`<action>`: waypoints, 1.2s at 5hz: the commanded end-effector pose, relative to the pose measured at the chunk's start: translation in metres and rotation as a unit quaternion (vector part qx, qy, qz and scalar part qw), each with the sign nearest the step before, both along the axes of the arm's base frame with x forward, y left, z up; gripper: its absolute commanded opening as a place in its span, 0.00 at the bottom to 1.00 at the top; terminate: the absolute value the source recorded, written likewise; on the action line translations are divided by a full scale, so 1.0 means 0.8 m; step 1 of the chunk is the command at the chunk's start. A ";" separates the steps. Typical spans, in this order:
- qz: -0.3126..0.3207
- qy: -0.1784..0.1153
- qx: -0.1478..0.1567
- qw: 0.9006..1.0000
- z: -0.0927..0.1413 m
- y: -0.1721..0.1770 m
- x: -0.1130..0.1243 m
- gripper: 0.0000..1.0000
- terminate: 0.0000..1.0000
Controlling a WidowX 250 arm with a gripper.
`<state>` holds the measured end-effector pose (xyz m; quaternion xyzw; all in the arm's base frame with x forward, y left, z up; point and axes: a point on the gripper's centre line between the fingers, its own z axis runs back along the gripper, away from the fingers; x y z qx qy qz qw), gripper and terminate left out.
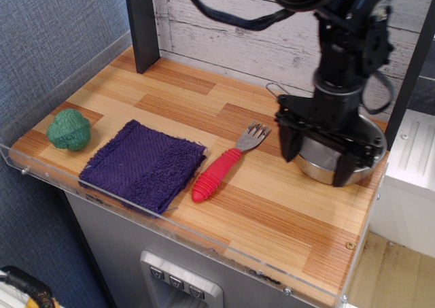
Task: Take the vessel and place it on blue pad
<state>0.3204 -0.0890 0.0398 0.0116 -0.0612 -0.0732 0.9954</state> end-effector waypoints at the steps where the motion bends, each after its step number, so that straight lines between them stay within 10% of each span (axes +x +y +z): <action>1: 0.069 -0.035 -0.016 0.997 0.028 0.056 0.028 1.00 0.00; 5: 0.099 -0.001 -0.047 0.994 -0.017 0.052 0.042 1.00 0.00; 6: 0.097 0.001 -0.040 0.995 -0.022 0.052 0.037 0.00 0.00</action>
